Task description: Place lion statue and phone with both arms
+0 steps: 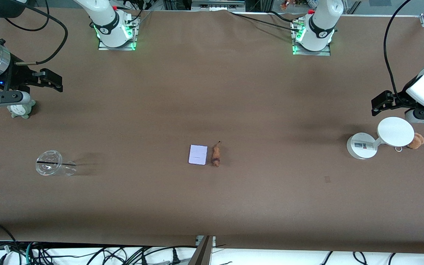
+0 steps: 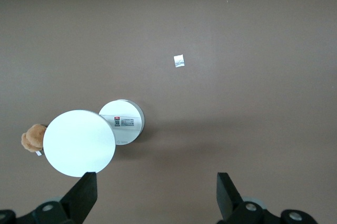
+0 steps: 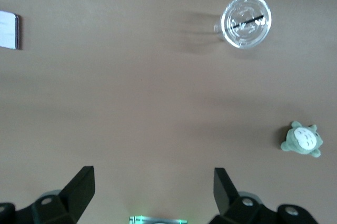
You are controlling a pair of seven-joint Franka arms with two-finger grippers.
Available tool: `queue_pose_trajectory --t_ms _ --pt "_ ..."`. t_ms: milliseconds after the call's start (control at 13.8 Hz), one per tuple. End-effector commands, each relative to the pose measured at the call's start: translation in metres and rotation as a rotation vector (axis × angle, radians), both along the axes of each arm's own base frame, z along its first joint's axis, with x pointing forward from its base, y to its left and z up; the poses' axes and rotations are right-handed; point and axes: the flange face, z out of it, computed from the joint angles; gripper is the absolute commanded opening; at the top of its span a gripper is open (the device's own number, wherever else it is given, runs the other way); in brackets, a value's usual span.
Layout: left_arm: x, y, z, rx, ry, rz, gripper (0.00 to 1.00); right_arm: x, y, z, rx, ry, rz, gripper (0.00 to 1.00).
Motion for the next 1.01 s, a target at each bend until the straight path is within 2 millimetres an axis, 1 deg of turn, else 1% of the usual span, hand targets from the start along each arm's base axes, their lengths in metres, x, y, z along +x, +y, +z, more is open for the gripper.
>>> queue_pose_trajectory --t_ms 0,72,217,361,940 --pt "0.003 0.0 0.005 0.015 -0.005 -0.011 1.0 0.001 -0.004 0.001 -0.001 -0.002 0.001 1.0" --pt "0.003 0.0 0.005 0.015 -0.005 -0.011 1.0 0.003 -0.007 0.004 0.0 -0.015 0.0 1.0" --pt "0.003 0.001 0.005 0.015 -0.005 -0.009 1.0 0.012 -0.017 0.003 0.009 -0.03 -0.017 1.0" --pt "0.003 0.0 0.005 0.015 -0.005 -0.011 1.0 0.017 -0.014 0.005 0.011 -0.039 -0.012 1.0" --pt "0.003 0.0 0.004 0.015 -0.004 -0.011 1.0 0.017 -0.011 0.005 0.016 -0.039 -0.014 1.0"
